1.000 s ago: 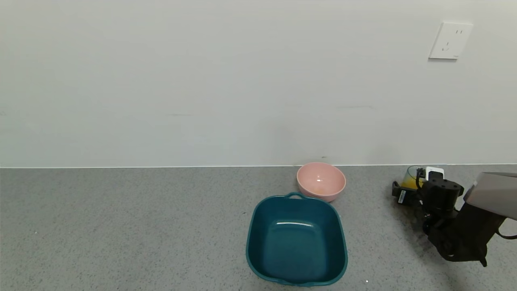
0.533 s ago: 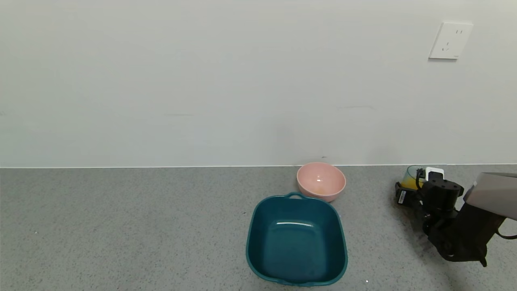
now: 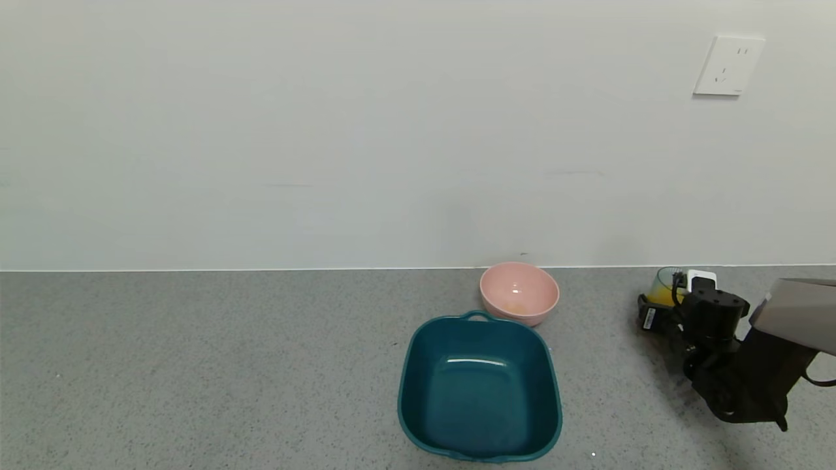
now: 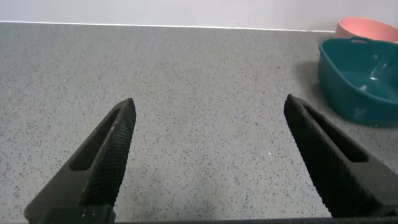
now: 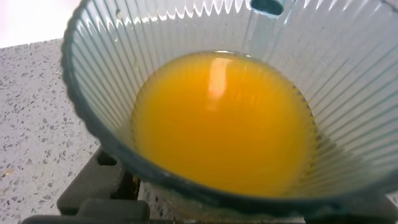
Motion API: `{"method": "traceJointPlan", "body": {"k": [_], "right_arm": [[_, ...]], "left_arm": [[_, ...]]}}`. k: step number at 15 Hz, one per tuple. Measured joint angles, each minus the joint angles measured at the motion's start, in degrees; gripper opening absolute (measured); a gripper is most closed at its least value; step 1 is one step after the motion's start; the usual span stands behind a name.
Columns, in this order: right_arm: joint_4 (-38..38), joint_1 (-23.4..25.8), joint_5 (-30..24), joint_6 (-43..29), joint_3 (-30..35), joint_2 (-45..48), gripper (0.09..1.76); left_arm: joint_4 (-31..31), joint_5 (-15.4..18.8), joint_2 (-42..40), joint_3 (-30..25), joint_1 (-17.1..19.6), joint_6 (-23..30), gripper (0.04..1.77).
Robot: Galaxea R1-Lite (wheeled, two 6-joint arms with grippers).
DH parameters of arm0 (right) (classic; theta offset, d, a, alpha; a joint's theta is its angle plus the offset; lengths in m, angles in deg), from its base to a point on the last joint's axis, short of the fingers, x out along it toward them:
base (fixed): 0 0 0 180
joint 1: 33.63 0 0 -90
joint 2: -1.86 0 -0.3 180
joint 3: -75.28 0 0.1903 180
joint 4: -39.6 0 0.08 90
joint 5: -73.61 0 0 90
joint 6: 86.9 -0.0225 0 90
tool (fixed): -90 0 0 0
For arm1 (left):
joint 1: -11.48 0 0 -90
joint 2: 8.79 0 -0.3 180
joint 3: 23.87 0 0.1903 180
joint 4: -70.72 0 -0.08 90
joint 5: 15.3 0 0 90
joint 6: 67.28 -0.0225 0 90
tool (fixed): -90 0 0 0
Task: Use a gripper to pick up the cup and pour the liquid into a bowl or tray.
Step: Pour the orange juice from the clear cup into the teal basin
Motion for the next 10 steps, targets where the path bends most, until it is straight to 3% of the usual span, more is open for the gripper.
{"method": "traceJointPlan", "body": {"k": [10], "right_arm": [[-3.2, -0.6, -0.3, 0.9, 1.1, 4.6, 1.37]], "left_arm": [[0.0, 0.0, 0.0, 0.0, 0.0, 0.0, 1.72]]}}
